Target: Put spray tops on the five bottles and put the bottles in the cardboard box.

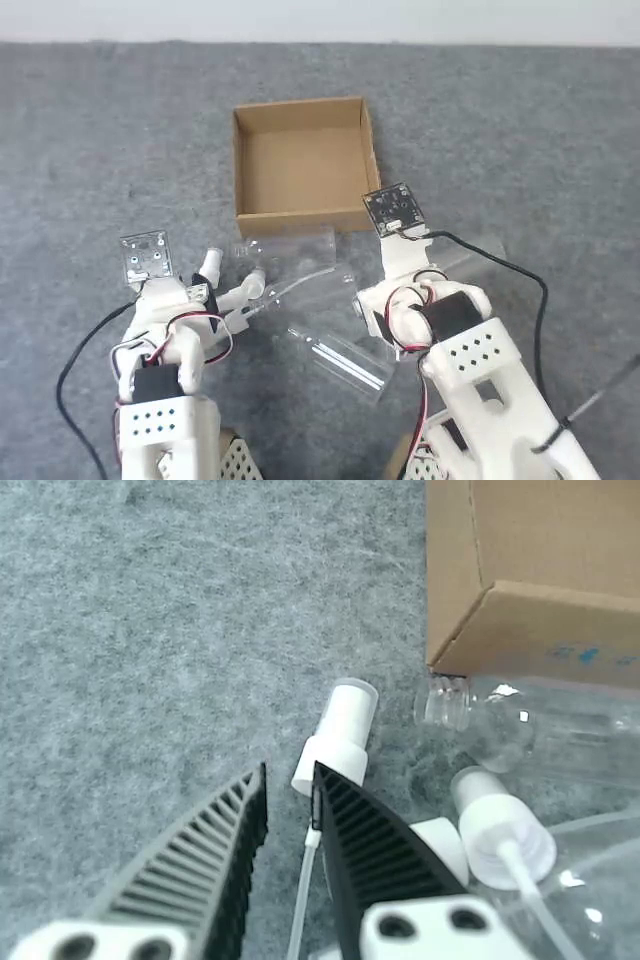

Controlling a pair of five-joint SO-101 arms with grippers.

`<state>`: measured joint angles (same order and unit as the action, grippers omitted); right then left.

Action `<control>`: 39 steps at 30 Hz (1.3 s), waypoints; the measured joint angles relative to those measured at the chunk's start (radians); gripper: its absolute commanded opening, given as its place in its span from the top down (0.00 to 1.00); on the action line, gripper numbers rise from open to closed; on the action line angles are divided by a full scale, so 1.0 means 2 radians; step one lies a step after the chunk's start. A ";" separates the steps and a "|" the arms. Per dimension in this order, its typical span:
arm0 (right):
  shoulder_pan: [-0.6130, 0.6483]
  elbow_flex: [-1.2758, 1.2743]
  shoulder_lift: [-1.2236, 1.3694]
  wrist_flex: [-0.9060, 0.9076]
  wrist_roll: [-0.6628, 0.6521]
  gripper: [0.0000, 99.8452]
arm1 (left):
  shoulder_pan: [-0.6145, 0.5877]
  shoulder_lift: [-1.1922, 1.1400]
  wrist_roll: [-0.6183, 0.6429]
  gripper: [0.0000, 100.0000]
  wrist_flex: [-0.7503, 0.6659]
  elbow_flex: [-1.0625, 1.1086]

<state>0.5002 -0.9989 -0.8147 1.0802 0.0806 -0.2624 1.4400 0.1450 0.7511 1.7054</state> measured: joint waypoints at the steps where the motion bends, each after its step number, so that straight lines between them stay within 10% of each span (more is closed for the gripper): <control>1: 0.000 0.000 0.002 0.000 0.000 0.76 | 0.000 0.000 0.000 0.93 0.000 0.000; 39: -0.058 0.013 0.083 0.020 -0.022 0.97 | 0.000 0.000 0.000 0.93 0.000 0.000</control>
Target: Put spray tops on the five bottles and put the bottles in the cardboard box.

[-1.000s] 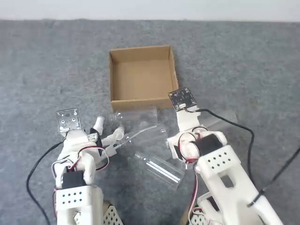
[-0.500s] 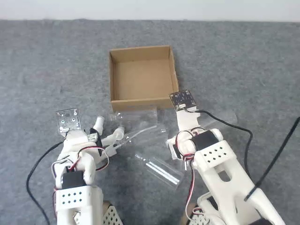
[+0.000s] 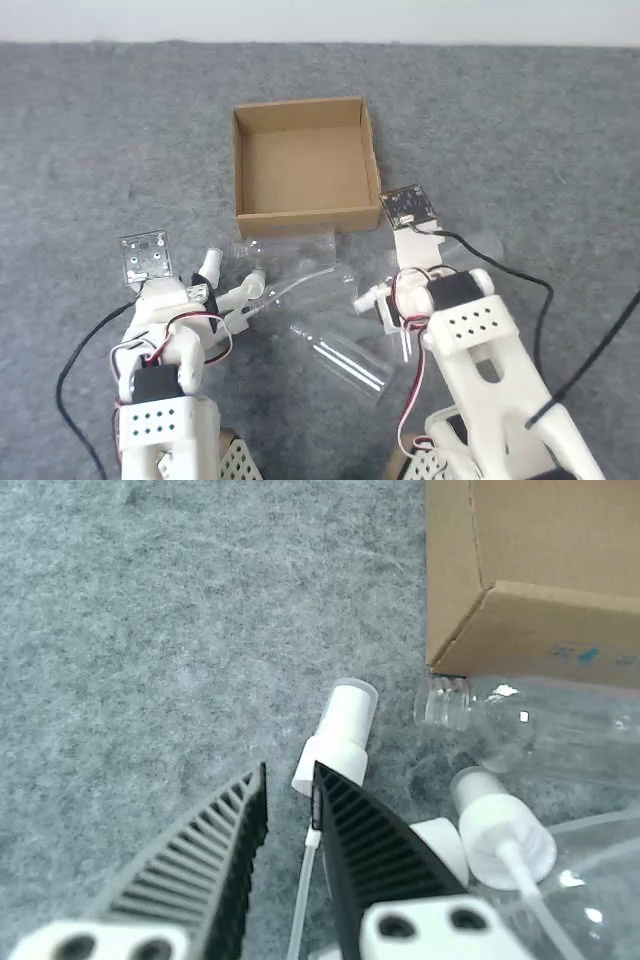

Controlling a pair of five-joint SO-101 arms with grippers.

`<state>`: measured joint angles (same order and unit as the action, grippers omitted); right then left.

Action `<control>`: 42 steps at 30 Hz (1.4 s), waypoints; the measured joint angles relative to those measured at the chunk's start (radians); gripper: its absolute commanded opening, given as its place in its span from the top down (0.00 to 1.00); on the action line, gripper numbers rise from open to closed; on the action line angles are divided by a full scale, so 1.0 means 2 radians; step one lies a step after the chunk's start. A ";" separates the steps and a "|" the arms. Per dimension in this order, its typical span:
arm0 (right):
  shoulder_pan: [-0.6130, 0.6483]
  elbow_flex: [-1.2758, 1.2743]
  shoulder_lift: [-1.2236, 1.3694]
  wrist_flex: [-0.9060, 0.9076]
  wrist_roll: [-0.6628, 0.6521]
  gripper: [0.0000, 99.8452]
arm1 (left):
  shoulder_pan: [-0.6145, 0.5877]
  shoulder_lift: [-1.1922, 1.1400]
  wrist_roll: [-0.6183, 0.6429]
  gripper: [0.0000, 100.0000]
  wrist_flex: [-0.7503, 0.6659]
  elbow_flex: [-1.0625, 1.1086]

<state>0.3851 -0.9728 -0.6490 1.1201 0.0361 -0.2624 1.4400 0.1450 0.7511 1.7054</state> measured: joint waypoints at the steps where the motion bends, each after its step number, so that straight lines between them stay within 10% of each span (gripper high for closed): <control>1: -0.001 0.013 0.000 0.018 -0.002 0.97 | 0.000 0.000 0.000 0.93 0.000 0.000; 42: -0.002 0.278 -0.071 0.316 -0.003 0.97 | 0.000 0.000 0.000 0.93 0.000 0.000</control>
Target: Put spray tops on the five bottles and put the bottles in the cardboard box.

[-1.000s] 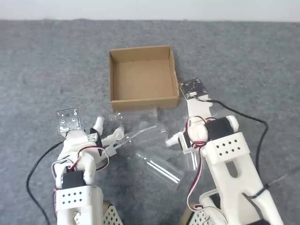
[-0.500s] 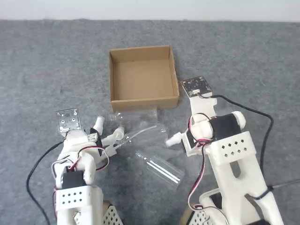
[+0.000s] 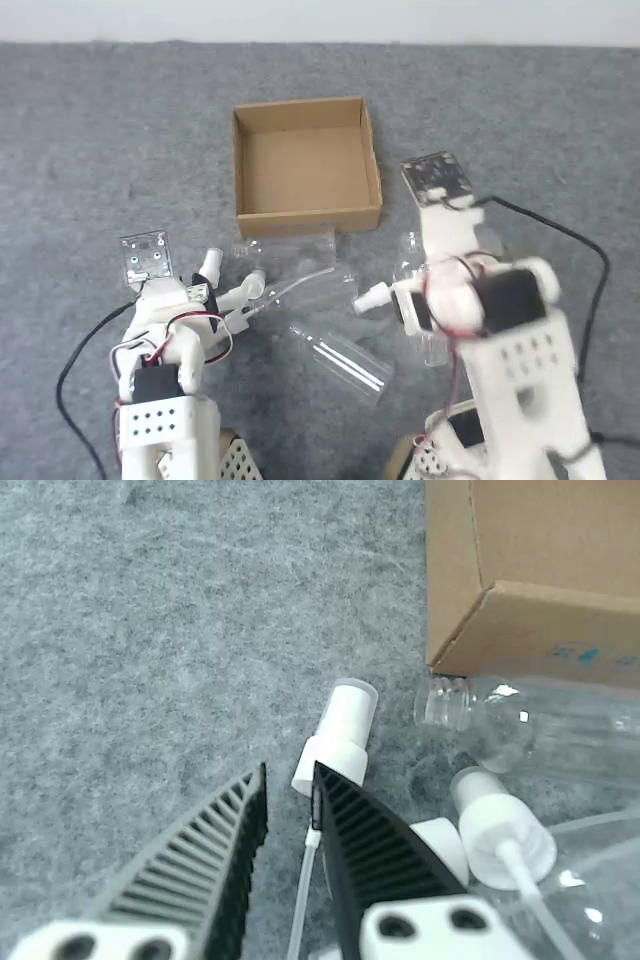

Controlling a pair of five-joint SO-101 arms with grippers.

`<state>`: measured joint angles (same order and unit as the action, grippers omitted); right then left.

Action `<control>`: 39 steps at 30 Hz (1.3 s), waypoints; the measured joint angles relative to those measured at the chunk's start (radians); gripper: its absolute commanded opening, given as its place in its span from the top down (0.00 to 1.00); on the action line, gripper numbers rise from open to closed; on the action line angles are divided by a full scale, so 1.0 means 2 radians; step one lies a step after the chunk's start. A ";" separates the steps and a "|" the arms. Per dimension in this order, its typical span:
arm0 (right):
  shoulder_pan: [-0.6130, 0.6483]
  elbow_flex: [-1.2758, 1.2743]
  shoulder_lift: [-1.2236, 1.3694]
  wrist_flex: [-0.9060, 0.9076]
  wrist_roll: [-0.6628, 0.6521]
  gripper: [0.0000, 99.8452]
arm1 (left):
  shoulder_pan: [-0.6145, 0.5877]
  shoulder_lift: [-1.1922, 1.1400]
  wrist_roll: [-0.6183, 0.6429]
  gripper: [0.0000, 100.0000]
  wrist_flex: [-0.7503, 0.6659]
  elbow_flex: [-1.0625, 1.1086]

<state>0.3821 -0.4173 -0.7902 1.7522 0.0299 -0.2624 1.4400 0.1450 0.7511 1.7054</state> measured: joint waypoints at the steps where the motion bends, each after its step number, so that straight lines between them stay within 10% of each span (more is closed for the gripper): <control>1: 0.000 0.000 -0.018 0.000 0.000 0.97 | 0.000 0.000 0.000 0.93 0.000 0.000; 39: -0.002 0.004 -0.384 -0.038 0.000 0.97 | 0.000 0.000 0.000 0.93 0.000 0.000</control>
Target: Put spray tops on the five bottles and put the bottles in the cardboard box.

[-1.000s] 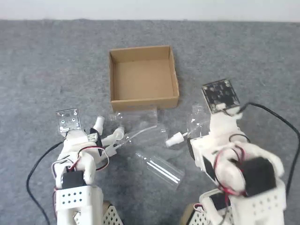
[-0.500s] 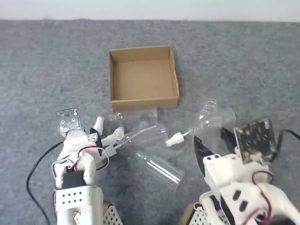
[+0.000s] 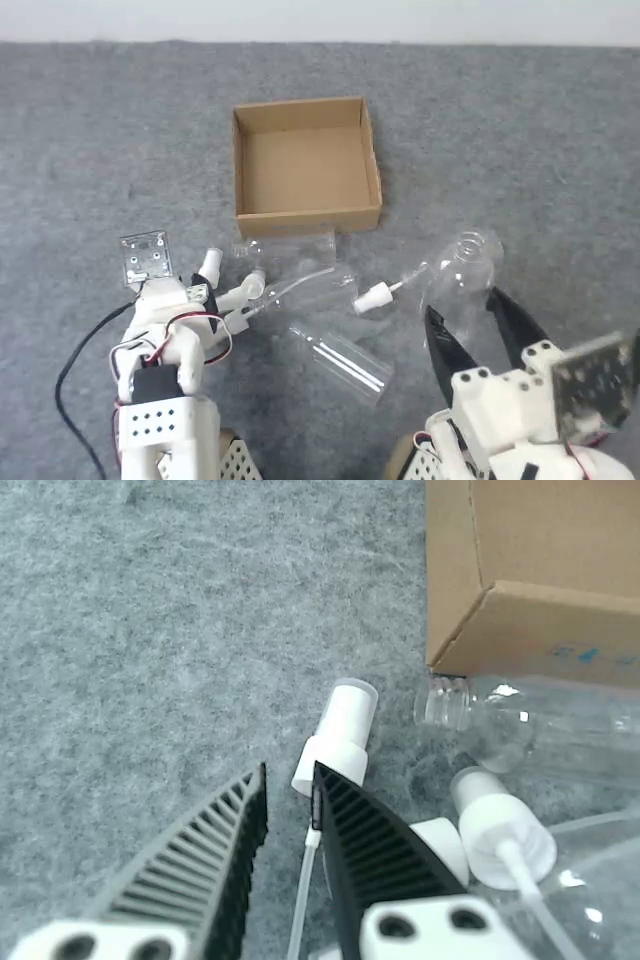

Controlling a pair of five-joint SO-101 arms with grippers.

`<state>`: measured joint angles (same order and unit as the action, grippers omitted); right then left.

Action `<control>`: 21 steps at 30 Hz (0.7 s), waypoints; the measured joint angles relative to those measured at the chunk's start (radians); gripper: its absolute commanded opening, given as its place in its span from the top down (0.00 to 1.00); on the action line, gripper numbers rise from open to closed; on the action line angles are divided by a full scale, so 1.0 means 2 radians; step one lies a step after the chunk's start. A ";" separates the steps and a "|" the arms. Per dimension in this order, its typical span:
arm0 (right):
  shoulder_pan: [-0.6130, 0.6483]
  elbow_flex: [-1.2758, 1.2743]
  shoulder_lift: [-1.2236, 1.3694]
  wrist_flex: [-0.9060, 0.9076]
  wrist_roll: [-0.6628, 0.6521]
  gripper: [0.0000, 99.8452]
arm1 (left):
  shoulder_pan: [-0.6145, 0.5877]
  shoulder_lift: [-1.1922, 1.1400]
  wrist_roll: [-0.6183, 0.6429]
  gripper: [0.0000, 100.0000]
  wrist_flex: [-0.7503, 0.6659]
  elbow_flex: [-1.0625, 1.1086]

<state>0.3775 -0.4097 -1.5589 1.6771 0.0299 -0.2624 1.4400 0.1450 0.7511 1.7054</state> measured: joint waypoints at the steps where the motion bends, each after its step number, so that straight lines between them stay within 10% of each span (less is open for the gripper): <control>1: 0.000 0.000 -0.003 0.000 0.000 0.97 | 0.000 0.000 0.000 0.93 0.000 0.000; 21: 0.051 -0.124 -0.117 -0.076 0.025 0.97 | -0.007 0.000 0.000 0.93 -0.035 0.000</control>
<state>0.4787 -0.6582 -1.7937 1.5251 0.0790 -0.2762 1.4400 0.1450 0.6805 1.7054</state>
